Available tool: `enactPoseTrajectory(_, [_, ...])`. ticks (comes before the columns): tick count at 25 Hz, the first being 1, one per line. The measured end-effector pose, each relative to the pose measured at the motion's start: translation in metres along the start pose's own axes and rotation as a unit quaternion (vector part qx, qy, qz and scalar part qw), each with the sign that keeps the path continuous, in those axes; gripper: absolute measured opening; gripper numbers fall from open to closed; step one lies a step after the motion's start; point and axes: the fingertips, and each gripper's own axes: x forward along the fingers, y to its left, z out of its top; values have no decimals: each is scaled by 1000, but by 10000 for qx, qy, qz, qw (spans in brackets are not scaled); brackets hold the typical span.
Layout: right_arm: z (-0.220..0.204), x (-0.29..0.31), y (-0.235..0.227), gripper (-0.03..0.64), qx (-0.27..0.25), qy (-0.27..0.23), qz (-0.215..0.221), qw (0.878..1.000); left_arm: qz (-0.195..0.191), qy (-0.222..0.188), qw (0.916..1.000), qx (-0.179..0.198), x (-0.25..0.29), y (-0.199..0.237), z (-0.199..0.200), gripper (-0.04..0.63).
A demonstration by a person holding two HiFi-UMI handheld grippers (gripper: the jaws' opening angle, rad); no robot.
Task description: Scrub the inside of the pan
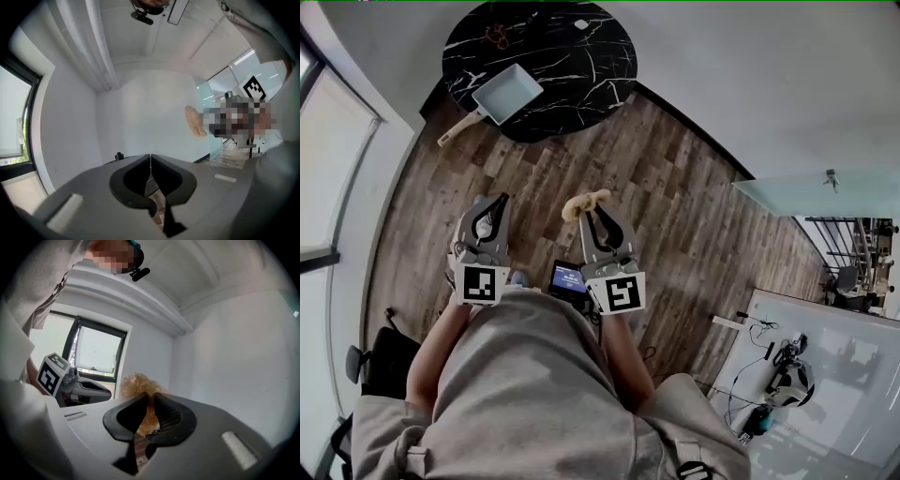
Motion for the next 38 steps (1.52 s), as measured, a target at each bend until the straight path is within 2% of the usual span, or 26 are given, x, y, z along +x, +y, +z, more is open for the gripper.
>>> enactPoseTrajectory(6, [4, 53, -9, 67, -152, 241, 58, 9996, -344, -13, 9994, 40, 37, 23, 4, 6])
enactPoseTrajectory(9, [7, 85, -10, 67, -206, 417, 83, 9989, -385, -108, 9992, 55, 55, 48, 3, 6])
enactPoseTrajectory(15, [45, 153, -25, 67, -574, 488, 307, 9967, -14, -502, 9987, -82, 93, 120, 21, 6])
enactPoseTrajectory(19, [65, 198, -36, 67, -767, 504, 363, 9951, 180, -513, 9985, -78, 113, 162, 19, 8])
enactPoseTrajectory(23, [50, 243, -42, 67, -935, 678, 508, 9920, 176, -140, 9997, 80, 129, 189, -4, 8])
enactPoseTrajectory(25, [28, 266, -48, 69, -1142, 970, 678, 9864, 83, 57, 9998, 152, 136, 199, -20, 8])
enactPoseTrajectory(30, [-25, 313, -70, 69, -1248, 1514, 882, 9766, -132, 589, 9974, 403, 155, 227, -61, 9])
enactPoseTrajectory(32, [-43, 333, -82, 69, -1243, 1678, 951, 9733, -203, 809, 9948, 584, 163, 232, -77, 11])
enactPoseTrajectory(35, [-76, 365, -101, 69, -1043, 2004, 1123, 9677, -325, 1217, 9900, 634, 172, 234, -103, 17])
enactPoseTrajectory(38, [-127, 396, -109, 67, -818, 2481, 1547, 9528, -446, 1788, 9802, 729, 178, 235, -138, 26])
